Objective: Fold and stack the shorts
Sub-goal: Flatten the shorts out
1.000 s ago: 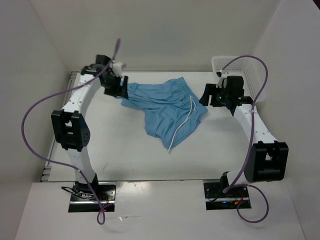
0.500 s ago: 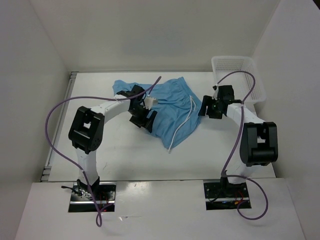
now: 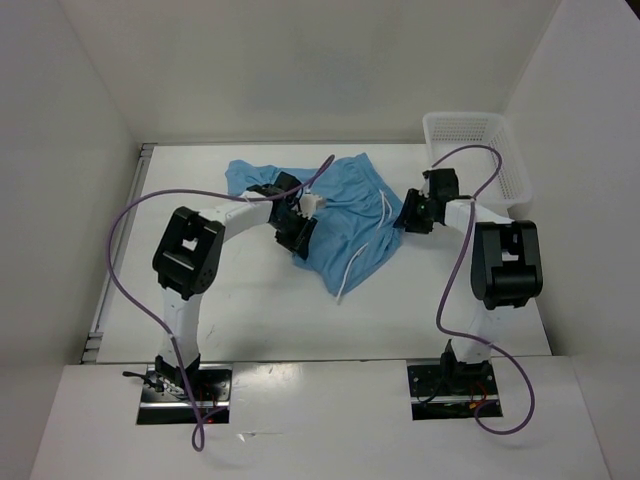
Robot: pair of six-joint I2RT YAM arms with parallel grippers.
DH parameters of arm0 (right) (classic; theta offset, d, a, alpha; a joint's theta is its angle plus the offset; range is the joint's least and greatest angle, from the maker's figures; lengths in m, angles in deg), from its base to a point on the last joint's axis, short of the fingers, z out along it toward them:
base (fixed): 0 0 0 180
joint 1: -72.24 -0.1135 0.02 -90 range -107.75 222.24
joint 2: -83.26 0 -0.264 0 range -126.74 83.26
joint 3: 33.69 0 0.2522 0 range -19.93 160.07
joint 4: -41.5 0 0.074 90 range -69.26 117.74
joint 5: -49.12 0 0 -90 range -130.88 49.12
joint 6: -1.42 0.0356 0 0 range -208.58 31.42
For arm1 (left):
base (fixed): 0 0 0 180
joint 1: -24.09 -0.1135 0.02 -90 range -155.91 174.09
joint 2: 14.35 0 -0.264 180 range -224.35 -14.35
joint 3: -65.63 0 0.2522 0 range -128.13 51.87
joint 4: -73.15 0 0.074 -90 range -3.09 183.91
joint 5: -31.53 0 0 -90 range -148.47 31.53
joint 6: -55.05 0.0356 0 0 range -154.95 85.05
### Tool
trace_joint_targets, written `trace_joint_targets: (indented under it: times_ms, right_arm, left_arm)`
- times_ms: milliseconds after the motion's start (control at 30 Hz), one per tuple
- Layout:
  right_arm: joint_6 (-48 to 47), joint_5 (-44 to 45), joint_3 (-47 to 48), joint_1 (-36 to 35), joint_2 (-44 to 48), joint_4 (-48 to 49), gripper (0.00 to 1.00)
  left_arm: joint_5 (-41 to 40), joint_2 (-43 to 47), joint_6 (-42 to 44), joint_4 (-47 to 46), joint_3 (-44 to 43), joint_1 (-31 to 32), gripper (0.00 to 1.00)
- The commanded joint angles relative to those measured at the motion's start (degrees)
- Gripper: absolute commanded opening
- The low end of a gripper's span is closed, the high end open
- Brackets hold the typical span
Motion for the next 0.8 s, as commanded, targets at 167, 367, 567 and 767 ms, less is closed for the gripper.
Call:
trace_joint_targets:
  times_ms: [167,367,567,767]
  right_arm:
    - [1.56,-1.76,1.69,-3.48,-1.79,5.71,0.01]
    - [-0.47,-10.00,-0.86,-4.88,0.58,5.71,0.00]
    - [1.62,-18.45,-5.07,-14.73,4.10,8.06,0.00]
    - [0.78,-12.94,-2.63,-15.35,4.10,6.76,0.00]
  left_arm:
    - [-1.54,-2.34,0.34,2.81,-2.91,-2.06,0.11]
    - [-14.89,4.25,0.34,6.24,-12.84,-11.29,0.08]
    - [-20.27,3.04,0.34,8.45,-25.67,-4.98,0.15]
    - [-16.06,-6.97,0.34,8.98,-31.39,4.52,0.48]
